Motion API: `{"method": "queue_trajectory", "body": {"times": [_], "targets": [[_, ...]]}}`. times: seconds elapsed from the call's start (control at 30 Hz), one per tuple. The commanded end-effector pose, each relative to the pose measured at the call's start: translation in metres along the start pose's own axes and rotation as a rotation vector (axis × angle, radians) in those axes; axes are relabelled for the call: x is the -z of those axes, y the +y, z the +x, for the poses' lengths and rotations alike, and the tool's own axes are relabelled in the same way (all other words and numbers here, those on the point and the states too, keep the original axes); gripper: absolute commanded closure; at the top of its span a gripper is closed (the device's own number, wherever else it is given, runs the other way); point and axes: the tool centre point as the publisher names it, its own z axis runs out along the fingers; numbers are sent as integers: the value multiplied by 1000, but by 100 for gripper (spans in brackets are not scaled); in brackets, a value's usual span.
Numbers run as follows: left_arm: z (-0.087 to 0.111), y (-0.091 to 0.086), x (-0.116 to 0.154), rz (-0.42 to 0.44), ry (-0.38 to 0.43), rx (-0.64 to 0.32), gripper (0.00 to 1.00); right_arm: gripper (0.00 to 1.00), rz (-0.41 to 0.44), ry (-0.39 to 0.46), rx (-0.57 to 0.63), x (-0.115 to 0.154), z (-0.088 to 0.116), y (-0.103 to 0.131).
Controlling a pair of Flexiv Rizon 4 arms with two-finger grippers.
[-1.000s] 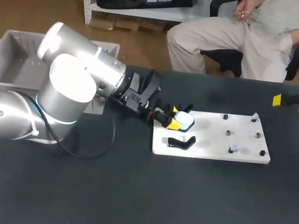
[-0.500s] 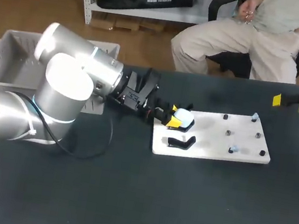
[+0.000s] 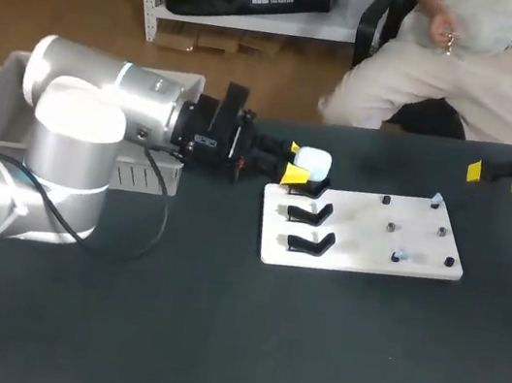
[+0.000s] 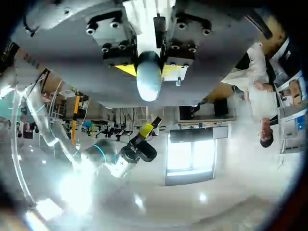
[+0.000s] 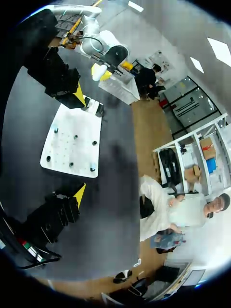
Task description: Pick up each earbud case from the left stands, insert the matching earbuds, close the lid, and place the case in the box.
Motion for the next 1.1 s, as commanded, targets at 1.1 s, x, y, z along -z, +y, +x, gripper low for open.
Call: {"method": "queue_trajectory", "body": {"times": [1.1], "targets": [[-28, -43, 12, -72, -125, -29, 100, 0, -42, -5, 42, 7, -1, 17]]}}
